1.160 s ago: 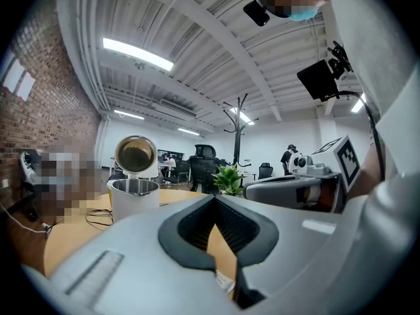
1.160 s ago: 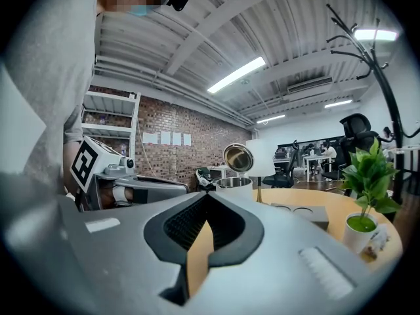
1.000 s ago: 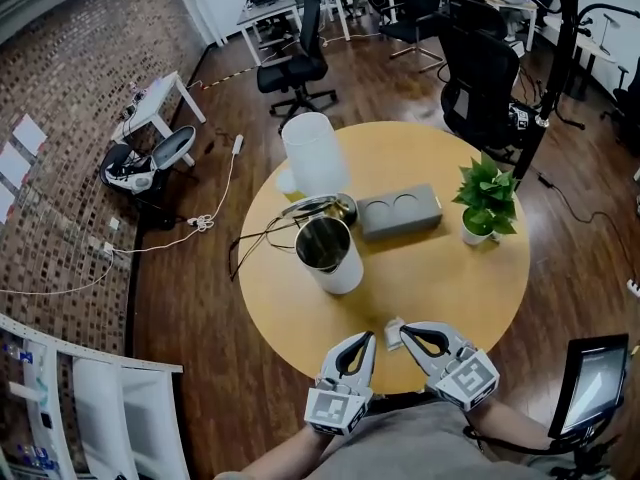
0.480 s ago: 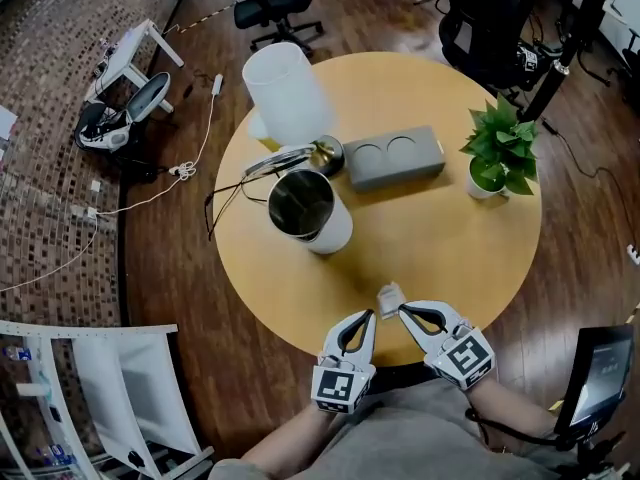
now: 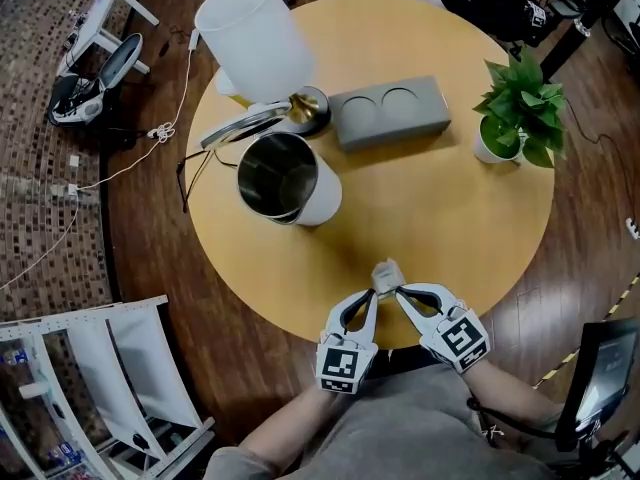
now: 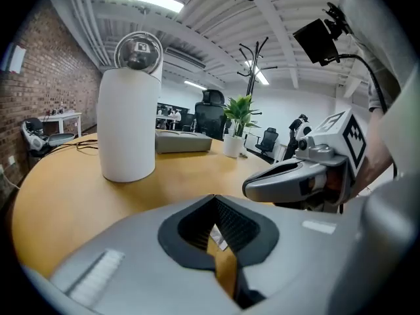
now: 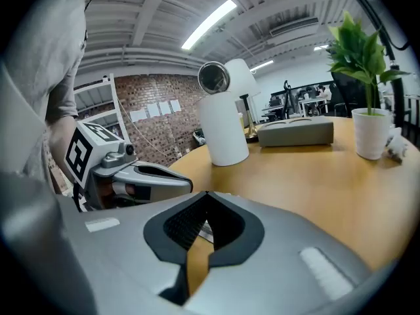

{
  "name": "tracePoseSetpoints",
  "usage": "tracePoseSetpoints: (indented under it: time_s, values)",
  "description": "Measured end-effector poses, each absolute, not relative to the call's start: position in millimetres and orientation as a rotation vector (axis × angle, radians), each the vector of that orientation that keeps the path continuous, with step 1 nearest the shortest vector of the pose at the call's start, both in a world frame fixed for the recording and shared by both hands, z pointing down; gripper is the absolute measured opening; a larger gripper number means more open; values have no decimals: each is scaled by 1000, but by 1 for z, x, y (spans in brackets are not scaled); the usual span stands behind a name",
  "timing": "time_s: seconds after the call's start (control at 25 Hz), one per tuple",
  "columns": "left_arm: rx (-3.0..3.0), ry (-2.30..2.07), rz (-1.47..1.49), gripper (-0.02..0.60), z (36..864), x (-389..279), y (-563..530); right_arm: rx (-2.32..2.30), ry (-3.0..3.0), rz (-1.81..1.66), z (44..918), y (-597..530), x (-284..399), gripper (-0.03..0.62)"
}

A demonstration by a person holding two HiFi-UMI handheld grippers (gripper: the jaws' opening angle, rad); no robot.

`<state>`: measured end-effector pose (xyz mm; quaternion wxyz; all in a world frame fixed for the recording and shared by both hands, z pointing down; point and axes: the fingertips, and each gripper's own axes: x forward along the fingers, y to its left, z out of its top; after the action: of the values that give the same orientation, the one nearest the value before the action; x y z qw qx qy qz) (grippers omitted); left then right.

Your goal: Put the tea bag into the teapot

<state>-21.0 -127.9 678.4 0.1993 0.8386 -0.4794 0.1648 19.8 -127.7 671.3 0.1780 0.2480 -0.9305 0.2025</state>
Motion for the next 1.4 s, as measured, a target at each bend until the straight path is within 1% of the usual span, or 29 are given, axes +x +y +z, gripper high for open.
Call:
tracePoseSetpoints:
  time_s: [0.24, 0.28, 0.4, 0.48, 0.52, 0.76, 0.92, 1.2, 1.4]
  values:
    - [2309, -1312, 513, 3, 704, -18, -123, 720, -2531, 597, 700, -128, 27, 6]
    - [2301, -1308, 521, 3, 707, -18, -122, 721, -2516, 602, 704, -128, 28, 13]
    - [2285, -1291, 540, 5, 714, -18, -121, 709, -2472, 604, 713, -129, 30, 64]
    - [2272, -1281, 539, 5, 718, -19, -122, 699, -2441, 609, 719, -129, 31, 82]
    - [2267, -1275, 534, 16, 719, -20, -122, 694, -2426, 611, 722, -130, 32, 94]
    - [2262, -1255, 531, 39, 722, -20, -124, 637, -2354, 604, 737, -128, 29, 121]
    - [2281, -1222, 558, 61, 724, -16, -125, 608, -2313, 583, 743, -129, 25, 108]
    - [2260, -1216, 542, 63, 724, -18, -129, 587, -2296, 546, 742, -131, 20, 39]
    - [2255, -1238, 527, 63, 720, -22, -133, 590, -2317, 519, 733, -136, 19, 28]
